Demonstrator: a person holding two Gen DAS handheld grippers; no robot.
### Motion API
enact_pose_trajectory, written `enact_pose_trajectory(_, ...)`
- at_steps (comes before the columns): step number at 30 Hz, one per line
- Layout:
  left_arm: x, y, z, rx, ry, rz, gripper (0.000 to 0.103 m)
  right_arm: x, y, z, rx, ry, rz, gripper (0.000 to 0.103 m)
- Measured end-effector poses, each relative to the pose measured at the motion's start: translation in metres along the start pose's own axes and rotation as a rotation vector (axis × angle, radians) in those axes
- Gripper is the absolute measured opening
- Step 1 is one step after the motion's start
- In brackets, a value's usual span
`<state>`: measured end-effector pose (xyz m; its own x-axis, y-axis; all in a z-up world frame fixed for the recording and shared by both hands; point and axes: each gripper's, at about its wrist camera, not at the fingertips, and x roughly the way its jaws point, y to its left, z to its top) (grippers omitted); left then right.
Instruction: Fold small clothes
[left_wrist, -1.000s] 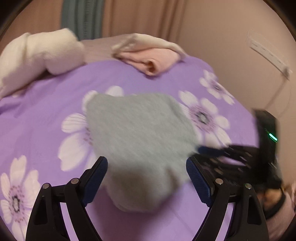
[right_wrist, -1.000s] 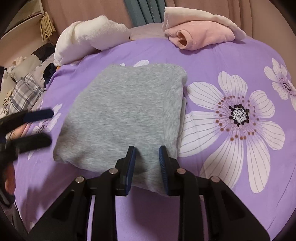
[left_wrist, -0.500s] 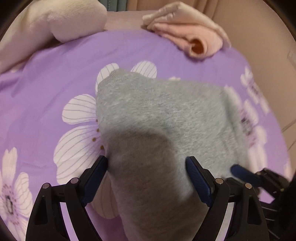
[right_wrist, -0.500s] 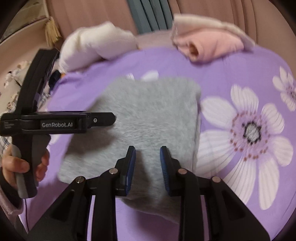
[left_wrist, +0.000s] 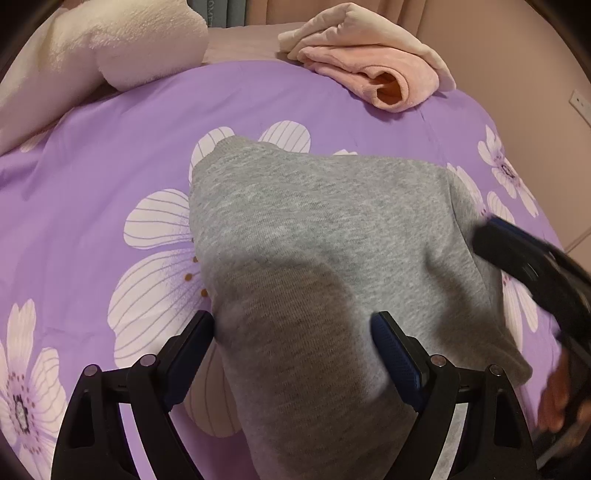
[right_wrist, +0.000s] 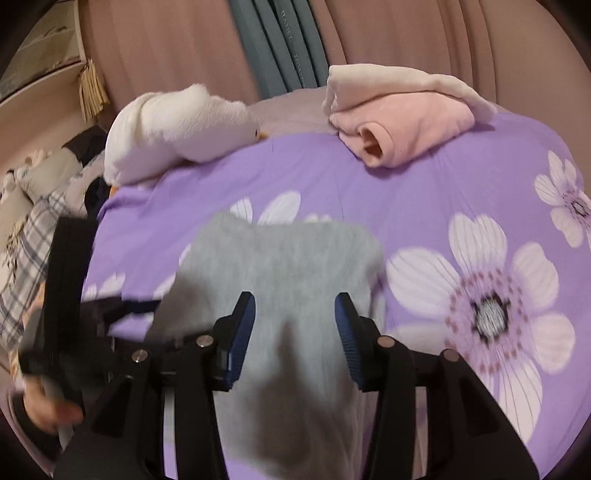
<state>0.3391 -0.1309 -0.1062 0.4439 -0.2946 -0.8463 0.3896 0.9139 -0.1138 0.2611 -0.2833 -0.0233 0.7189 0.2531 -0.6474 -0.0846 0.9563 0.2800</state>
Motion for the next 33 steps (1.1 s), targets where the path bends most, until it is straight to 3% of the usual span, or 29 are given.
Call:
enact_pose_trajectory(4,0.003,-0.001,0.000,0.011,0.012,0.001,0.087,0.046,-0.014,0.004,0.056,0.147,-0.058,0.041)
enact_pose_trajectory(6,0.007,0.000,0.000,0.000,0.030,-0.010,0.088,0.052,-0.016,0.003,0.049,0.167,-0.072,0.041)
enact_pose_trajectory(12,-0.006,0.008,-0.007,-0.061,0.011,-0.052,0.088,0.023,-0.002,-0.002,0.002,0.117,-0.071,0.043)
enact_pose_trajectory(20,-0.042,-0.014,-0.028,0.038,-0.078,-0.018,0.088,-0.027,0.018,-0.036,-0.105,0.043,-0.052,0.043)
enact_pose_trajectory(25,-0.031,-0.028,-0.041,0.101,-0.029,0.012,0.088,-0.018,0.009,-0.051,-0.092,0.096,-0.084,0.043)
enact_pose_trajectory(28,-0.020,-0.025,-0.046,0.077,-0.007,0.015,0.088,-0.004,0.000,-0.059,-0.074,0.139,-0.104,0.042)
enact_pose_trajectory(33,-0.027,-0.022,-0.048,0.047,-0.007,-0.004,0.088,-0.014,0.004,-0.061,-0.082,0.123,-0.096,0.042)
